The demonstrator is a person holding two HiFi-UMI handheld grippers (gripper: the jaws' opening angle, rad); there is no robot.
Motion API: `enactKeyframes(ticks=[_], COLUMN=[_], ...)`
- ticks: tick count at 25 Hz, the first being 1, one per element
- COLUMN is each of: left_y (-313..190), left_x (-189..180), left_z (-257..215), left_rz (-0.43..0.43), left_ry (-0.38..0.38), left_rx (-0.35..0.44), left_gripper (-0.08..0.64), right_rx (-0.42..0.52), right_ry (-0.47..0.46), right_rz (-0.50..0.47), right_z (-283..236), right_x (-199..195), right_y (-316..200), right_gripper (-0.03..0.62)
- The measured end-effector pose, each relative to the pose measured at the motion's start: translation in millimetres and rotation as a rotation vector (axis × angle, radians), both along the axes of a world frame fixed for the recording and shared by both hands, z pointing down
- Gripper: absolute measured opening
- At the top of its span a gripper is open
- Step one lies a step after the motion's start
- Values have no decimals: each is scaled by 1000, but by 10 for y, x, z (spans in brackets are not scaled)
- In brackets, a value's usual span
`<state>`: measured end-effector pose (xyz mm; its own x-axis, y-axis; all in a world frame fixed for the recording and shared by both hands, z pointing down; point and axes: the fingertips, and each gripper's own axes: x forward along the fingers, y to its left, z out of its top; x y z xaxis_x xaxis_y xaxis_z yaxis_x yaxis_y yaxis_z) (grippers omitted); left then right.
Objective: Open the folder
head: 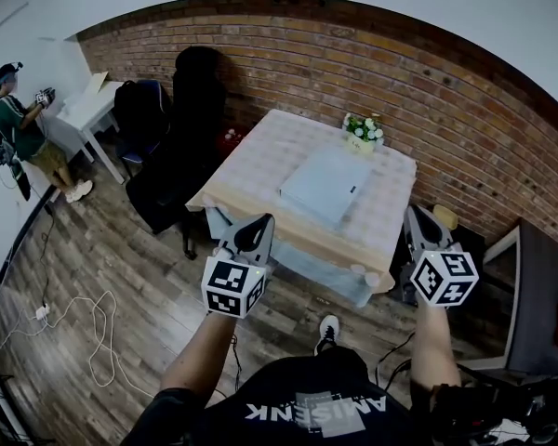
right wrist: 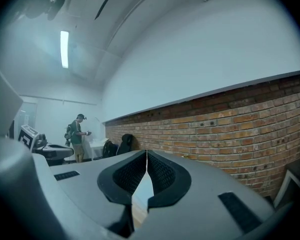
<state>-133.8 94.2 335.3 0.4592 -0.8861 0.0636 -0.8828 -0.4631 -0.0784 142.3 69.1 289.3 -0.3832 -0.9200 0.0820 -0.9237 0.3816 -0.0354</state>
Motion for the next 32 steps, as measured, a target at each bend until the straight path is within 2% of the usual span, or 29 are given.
enactKeyframes(ticks=[10,17,22,26,32], left_y=[-895,-1484,-1835,-2044,-2364], left_x=[515,1084,1461,1569,1614], left_z=[125,20,7,94,184], left_rz=[11,70,114,110,142], left_ry=[-44,-52,-101,-90,-99], left_rx=[-55,-35,-21,-49,-37], left_gripper=[8,8,8,8,8], right_rx=[-42,-63,-81,-96,-118], right_ry=[-30,-40,-61,-74,-84], right_rz=[-37,-77,-87,-78,-69], right_z=[173,264,332,391,546], right_x=[464,800,1076,1246,1238], right_y=[-874,-1436,-1775,-2036,-2343], right_gripper=[41,41,41,41,41])
